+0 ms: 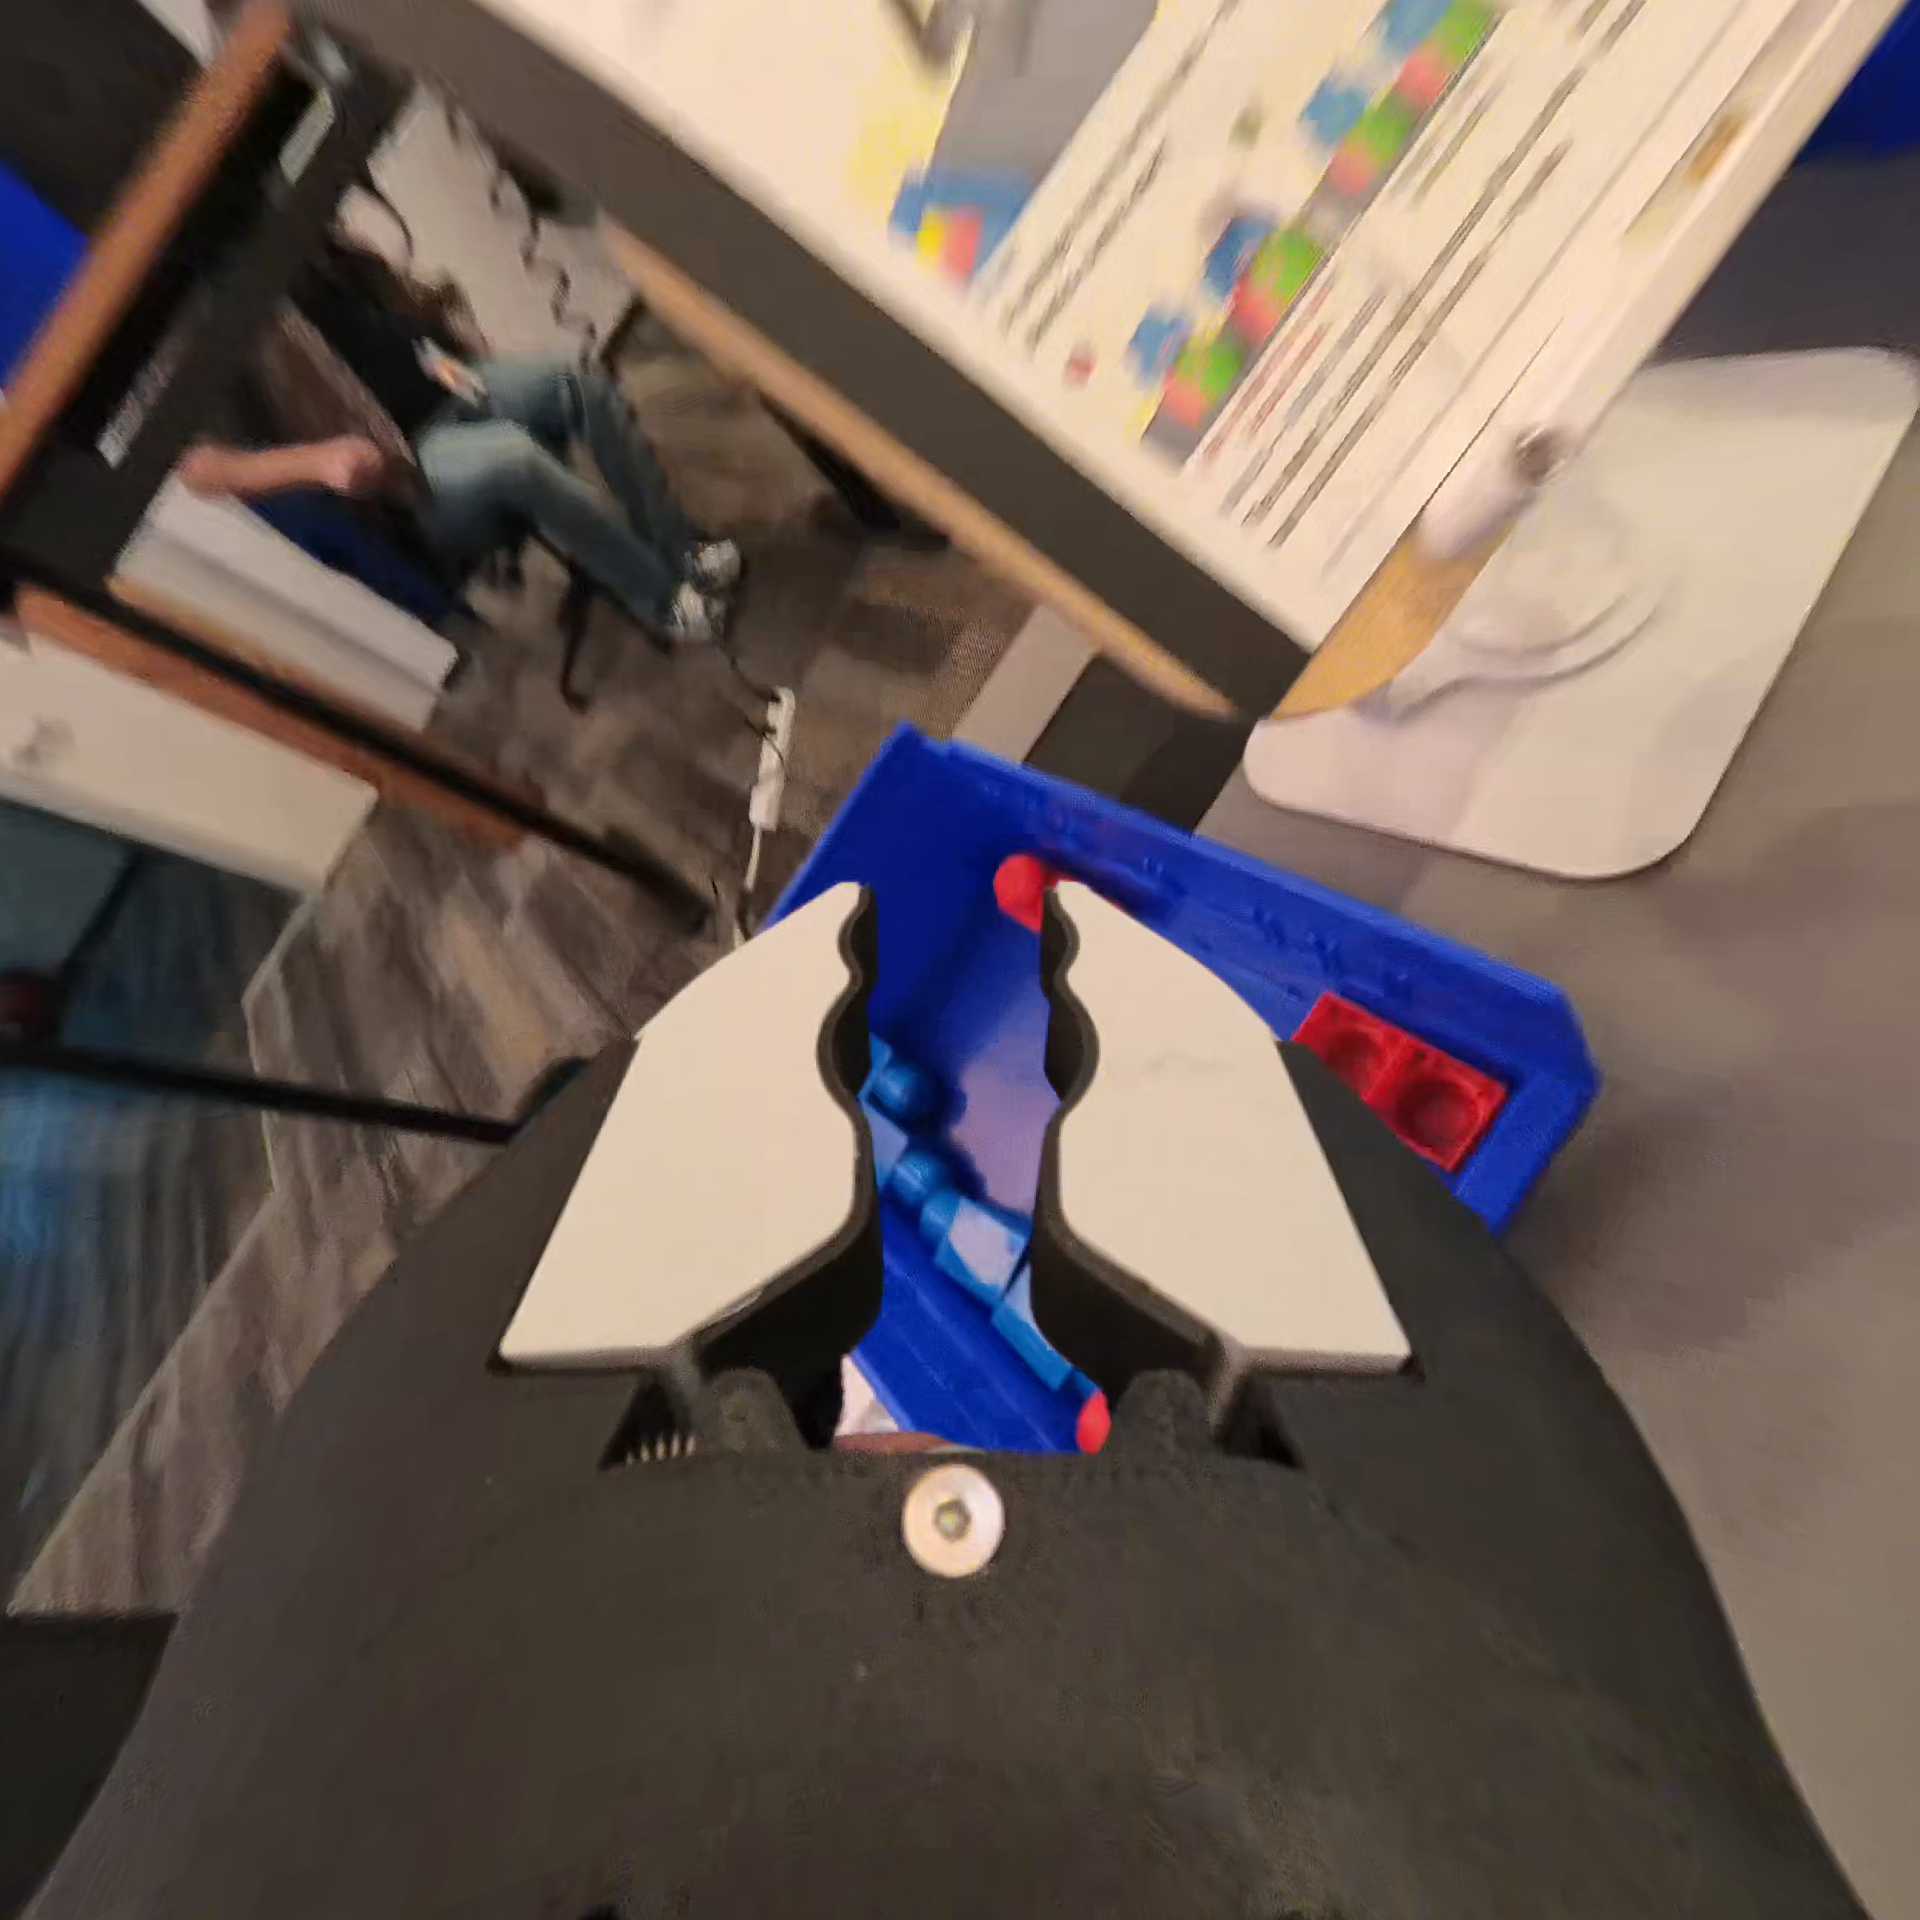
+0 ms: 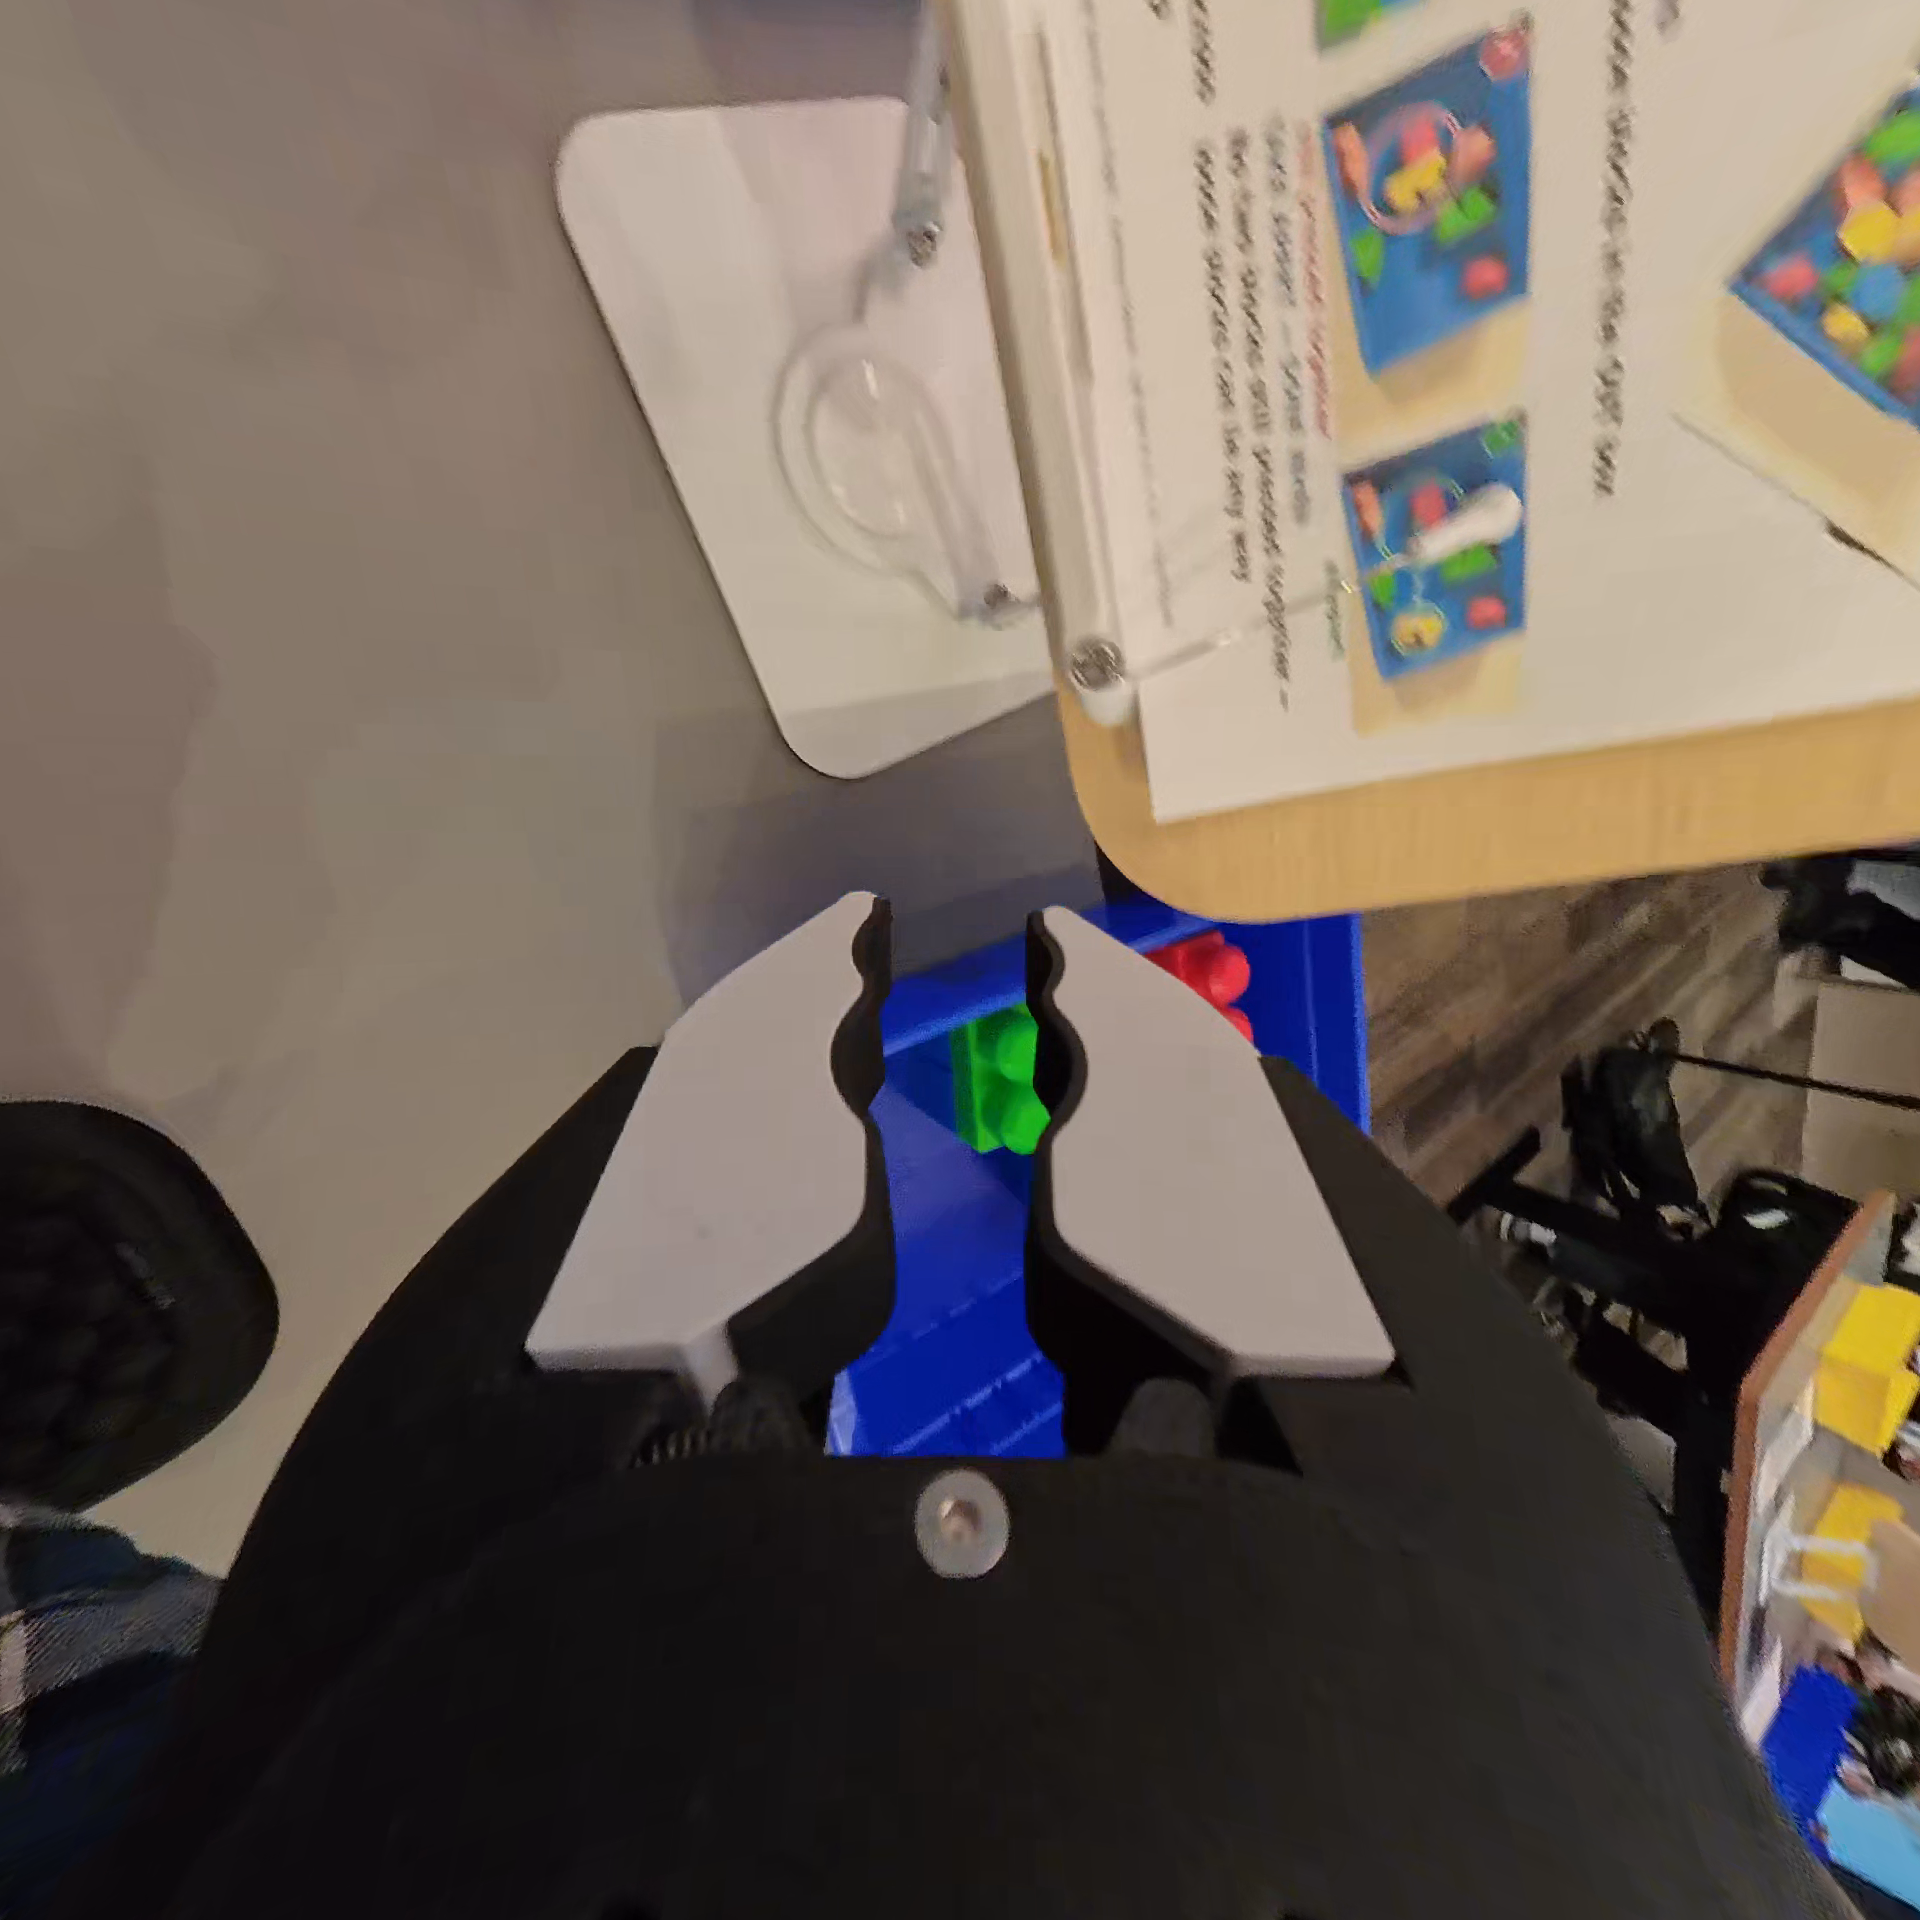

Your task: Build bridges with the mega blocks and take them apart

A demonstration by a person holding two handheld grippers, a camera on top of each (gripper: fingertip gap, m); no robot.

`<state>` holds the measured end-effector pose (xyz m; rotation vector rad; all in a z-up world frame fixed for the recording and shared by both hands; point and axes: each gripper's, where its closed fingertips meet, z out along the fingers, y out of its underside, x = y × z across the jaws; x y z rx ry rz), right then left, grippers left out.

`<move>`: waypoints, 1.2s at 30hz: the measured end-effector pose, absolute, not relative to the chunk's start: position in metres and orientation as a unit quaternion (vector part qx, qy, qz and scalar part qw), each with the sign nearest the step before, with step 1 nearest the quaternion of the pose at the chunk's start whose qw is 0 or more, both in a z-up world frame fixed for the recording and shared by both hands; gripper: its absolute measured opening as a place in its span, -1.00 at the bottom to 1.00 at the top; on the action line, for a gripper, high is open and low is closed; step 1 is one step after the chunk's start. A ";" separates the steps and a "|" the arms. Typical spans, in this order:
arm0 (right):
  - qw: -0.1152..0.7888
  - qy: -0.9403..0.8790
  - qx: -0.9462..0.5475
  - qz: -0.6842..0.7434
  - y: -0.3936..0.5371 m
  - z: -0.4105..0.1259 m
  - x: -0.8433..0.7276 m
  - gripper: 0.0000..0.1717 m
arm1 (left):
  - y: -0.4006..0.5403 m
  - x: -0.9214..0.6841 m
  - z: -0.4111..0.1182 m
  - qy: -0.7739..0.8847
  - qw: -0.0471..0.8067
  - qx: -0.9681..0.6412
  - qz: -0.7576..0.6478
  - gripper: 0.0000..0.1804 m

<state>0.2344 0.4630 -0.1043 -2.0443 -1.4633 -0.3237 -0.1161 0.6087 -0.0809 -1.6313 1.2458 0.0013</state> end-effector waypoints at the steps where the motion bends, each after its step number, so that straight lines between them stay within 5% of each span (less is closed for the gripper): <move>1: 0.296 -0.557 -0.768 -0.115 0.462 -0.108 0.227 -0.72 | 0.617 -0.123 -0.092 0.509 0.502 -0.700 -0.005 -0.67; 15: 0.272 -0.605 -0.745 -0.068 0.460 -0.136 0.199 -0.79 | 0.732 -0.145 -0.238 0.393 0.337 -0.852 0.073 -0.20; 23: 0.264 -0.609 -0.746 -0.059 0.460 -0.141 0.202 -0.82 | 0.771 -0.150 -0.284 0.337 0.261 -0.900 0.097 -0.31; 26: 0.265 -0.609 -0.745 -0.053 0.459 -0.140 0.203 -0.83 | 0.786 -0.161 -0.298 0.312 0.257 -0.906 0.122 -0.19; 31: 0.277 -0.602 -0.747 -0.057 0.459 -0.134 0.209 -0.80 | 0.795 -0.169 -0.292 0.299 0.268 -0.905 0.140 -0.42; 36: 0.289 -0.598 -0.746 -0.055 0.452 -0.124 0.214 -0.85 | 0.797 -0.186 -0.297 0.282 0.255 -0.908 0.174 -0.25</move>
